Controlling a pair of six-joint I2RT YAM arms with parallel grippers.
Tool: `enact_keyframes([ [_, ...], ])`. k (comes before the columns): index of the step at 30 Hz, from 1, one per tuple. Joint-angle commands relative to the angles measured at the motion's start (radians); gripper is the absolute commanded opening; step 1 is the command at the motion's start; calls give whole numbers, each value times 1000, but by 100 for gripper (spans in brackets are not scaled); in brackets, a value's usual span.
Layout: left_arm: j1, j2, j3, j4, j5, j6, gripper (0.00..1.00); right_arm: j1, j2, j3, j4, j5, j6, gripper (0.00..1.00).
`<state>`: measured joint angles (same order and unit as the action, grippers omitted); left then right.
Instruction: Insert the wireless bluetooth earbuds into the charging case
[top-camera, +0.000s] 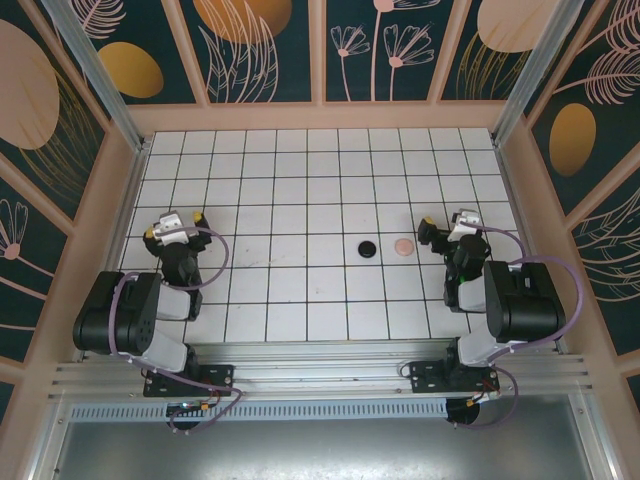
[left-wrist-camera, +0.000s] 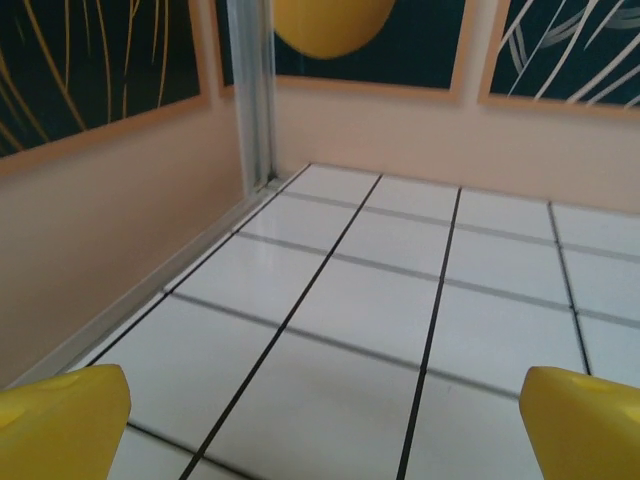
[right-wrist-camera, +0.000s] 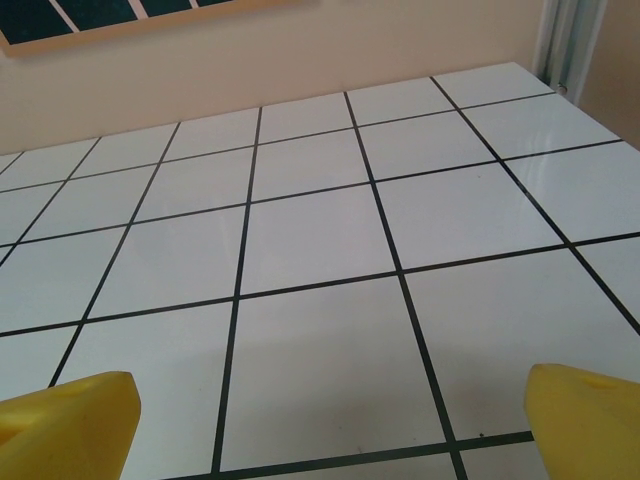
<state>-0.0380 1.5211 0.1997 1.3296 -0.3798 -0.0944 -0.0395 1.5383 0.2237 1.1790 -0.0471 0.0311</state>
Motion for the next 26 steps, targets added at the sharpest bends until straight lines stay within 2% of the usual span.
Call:
enact_keyframes([
  [1, 15, -7, 11, -19, 68, -34, 99, -6, 1, 18, 53, -7, -16, 99],
  [26, 13, -4, 12, -14, 80, -23, 99, -2, 0, 18, 54, 3, -19, 99],
])
